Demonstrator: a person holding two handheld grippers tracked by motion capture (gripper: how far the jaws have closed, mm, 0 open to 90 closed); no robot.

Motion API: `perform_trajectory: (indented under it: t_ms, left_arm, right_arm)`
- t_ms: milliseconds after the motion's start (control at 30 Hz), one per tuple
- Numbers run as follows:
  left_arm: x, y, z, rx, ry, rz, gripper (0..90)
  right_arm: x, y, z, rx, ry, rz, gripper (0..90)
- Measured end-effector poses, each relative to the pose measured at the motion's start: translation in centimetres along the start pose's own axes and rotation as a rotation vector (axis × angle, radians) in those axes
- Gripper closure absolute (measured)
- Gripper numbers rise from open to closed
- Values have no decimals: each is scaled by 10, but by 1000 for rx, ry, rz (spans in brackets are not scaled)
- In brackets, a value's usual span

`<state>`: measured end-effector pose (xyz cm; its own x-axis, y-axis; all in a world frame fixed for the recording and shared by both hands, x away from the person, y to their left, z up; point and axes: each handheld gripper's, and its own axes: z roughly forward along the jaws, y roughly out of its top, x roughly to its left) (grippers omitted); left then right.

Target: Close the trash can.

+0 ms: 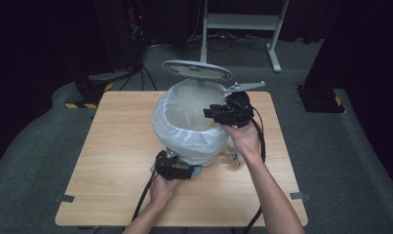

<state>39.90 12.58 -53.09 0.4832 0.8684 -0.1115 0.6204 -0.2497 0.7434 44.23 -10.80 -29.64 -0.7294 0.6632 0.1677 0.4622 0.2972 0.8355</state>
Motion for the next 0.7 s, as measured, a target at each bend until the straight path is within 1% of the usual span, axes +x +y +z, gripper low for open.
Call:
perform_trajectory:
  t_ms: [100, 133, 167, 267, 333, 367, 400, 467, 500, 533, 600, 700]
  left_arm:
    - [0, 0, 0, 0, 1, 1, 8]
    - [0, 0, 0, 0, 1, 1, 8]
    - [0, 0, 0, 0, 2, 2, 8]
    - [0, 0, 0, 0, 1, 2, 8]
    - [0, 0, 0, 0, 2, 2, 8]
    - [0, 0, 0, 0, 1, 2, 8]
    - [0, 0, 0, 0, 1, 2, 8]
    - [0, 0, 0, 0, 1, 1, 8]
    - [0, 0, 0, 0, 2, 1, 8]
    - [0, 0, 0, 0, 2, 1, 8]
    - [0, 0, 0, 0, 0, 1, 8]
    - [0, 0, 0, 1, 2, 4, 8]
  right_arm:
    - [-2, -5, -12, -43, -13, 1, 577]
    - [-2, -5, -12, -43, -13, 1, 577]
    - [-2, -8, -20, -65, -28, -4, 547]
    - [-1, -15, -28, -94, -59, -23, 512]
    - [-2, -17, -30, -102, -65, -27, 508]
    - [-2, -22, -34, -117, -77, -30, 497]
    - [-2, -22, -34, -117, -77, -30, 497]
    - [-3, -26, -38, -134, -79, -29, 487]
    - [-3, -29, -42, -153, -96, -28, 469]
    - [-3, -29, -42, -153, -96, -28, 469]
    - [-3, -33, -45, -179, -114, -32, 464]
    - [-6, -39, -50, -202, -123, -19, 456]
